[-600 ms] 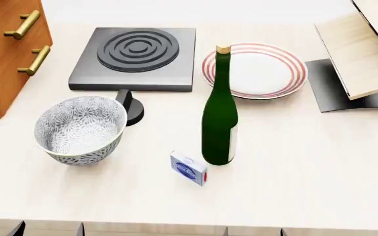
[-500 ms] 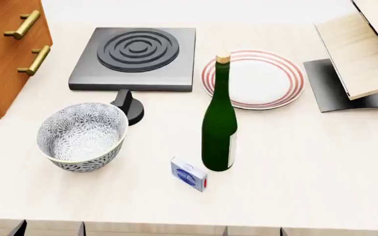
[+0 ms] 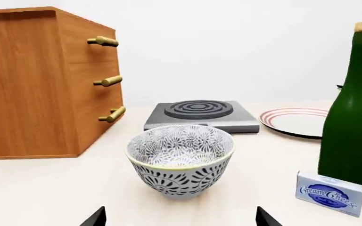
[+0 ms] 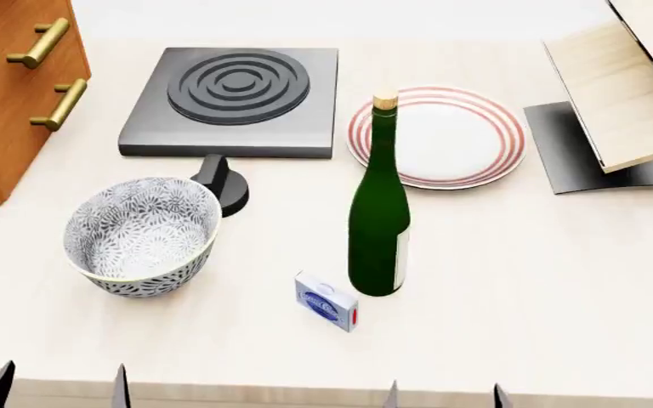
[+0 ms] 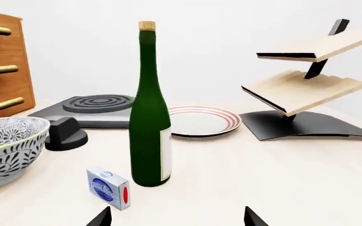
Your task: Pick up the akita bowl and put it on the plate.
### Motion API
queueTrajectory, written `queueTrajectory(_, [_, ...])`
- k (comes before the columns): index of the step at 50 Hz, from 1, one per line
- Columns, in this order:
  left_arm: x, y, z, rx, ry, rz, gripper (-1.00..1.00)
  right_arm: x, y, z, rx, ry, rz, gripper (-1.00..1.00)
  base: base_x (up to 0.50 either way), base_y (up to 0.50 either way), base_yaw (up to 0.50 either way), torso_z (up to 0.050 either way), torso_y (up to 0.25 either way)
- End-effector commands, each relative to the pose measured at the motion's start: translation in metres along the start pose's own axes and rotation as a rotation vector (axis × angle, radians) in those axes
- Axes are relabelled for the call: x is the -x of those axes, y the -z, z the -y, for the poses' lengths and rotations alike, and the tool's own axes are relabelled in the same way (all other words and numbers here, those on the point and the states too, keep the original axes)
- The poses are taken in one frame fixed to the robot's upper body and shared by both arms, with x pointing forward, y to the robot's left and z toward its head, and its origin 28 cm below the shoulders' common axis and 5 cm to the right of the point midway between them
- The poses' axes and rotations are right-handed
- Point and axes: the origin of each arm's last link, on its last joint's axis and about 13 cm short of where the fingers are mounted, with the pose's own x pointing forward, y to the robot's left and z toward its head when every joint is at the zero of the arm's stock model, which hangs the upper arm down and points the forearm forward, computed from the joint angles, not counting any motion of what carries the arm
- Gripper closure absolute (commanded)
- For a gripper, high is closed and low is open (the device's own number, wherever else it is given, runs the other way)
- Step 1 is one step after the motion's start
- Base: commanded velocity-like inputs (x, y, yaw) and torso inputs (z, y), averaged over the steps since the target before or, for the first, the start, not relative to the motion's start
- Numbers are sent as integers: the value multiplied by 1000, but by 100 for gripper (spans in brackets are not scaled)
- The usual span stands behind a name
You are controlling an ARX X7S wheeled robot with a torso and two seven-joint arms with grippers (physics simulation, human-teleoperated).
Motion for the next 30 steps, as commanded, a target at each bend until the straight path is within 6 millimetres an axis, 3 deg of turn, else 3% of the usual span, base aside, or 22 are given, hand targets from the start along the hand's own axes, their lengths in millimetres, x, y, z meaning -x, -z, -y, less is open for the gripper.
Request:
queueTrajectory(1, [2, -29, -5, -31, -45, 89, -100, 5, -28, 1, -4, 3, 87, -100, 0, 0, 0, 0, 0])
queueTrajectory(9, [12, -65, -12, -55, -84, 197, -100, 8, -55, 4, -7, 12, 162, -100, 0, 0, 0, 0, 0])
queueTrajectory(19, [43, -102, -18, -61, -118, 341, -100, 22, -84, 6, -16, 11, 256, -100, 0, 0, 0, 0, 0])
queueTrajectory(30, [45, -104, -27, -26, -150, 361, -100, 27, -83, 16, -37, 40, 272, -100, 0, 0, 0, 0, 0])
